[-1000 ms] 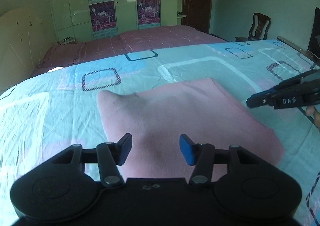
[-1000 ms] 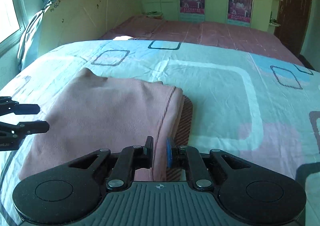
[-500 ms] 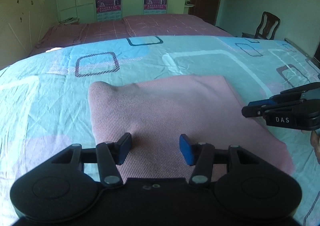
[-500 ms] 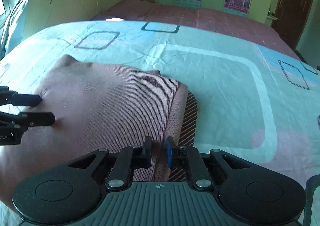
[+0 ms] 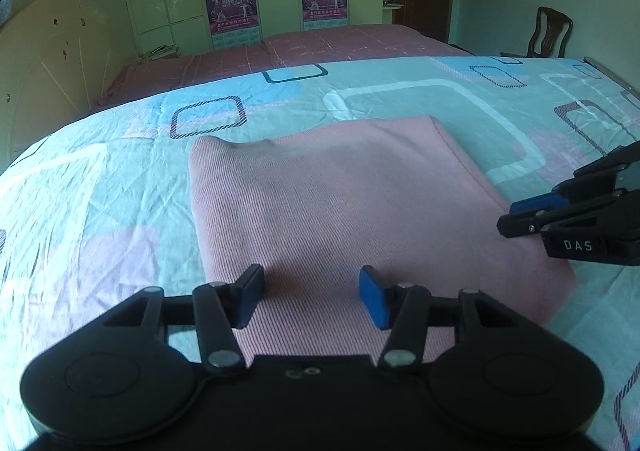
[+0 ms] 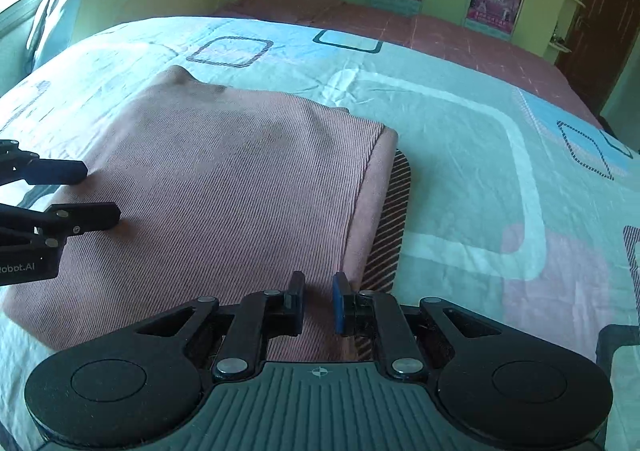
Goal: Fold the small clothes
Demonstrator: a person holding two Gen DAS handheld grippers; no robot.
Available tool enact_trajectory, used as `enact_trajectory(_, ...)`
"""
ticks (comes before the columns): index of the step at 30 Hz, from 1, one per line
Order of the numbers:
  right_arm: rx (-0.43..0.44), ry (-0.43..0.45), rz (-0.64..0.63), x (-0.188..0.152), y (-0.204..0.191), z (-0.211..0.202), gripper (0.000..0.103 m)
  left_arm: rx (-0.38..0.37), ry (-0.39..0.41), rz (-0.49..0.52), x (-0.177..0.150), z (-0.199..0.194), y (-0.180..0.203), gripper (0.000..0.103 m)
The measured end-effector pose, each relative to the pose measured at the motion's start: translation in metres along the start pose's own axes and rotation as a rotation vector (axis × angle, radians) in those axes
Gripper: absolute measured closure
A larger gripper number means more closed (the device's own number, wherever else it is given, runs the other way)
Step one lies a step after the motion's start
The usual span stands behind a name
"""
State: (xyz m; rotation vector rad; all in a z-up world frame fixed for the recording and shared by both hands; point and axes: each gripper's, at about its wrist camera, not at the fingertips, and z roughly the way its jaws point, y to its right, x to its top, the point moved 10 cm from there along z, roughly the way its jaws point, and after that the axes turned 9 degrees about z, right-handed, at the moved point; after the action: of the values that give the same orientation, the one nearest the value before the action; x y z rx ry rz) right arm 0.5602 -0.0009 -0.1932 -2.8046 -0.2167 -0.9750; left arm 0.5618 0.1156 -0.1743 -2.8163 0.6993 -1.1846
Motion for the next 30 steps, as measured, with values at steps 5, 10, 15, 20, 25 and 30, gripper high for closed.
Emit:
enact_trajectory(5,-0.003,-0.02,0.011,-0.03,0.01,-0.013,0.083,-0.002,-0.019,-0.002,-0.03,-0.022,0.021,0.052)
enact_trajectory(10,0.04,0.094,0.027,-0.042,0.005,-0.076,0.082,0.026,-0.005,-0.052,-0.063,-0.066,0.033,0.052)
enact_trajectory(15,0.076,0.186,0.052,-0.079,0.001,-0.156,0.082,0.045,0.092,-0.151,-0.073,-0.141,0.045,0.052)
enact_trajectory(20,0.09,0.262,0.094,-0.115,0.0,-0.227,0.059,0.122,0.278,-0.22,-0.069,-0.229,0.07,0.0)
enact_trajectory(25,0.076,0.373,0.167,-0.135,0.006,-0.274,0.0,0.17,0.374,-0.203,-0.072,-0.284,0.103,0.001)
enact_trajectory(30,0.069,0.382,0.151,-0.155,-0.002,-0.304,0.0,0.188,0.331,-0.181,-0.081,-0.307,0.125,0.001)
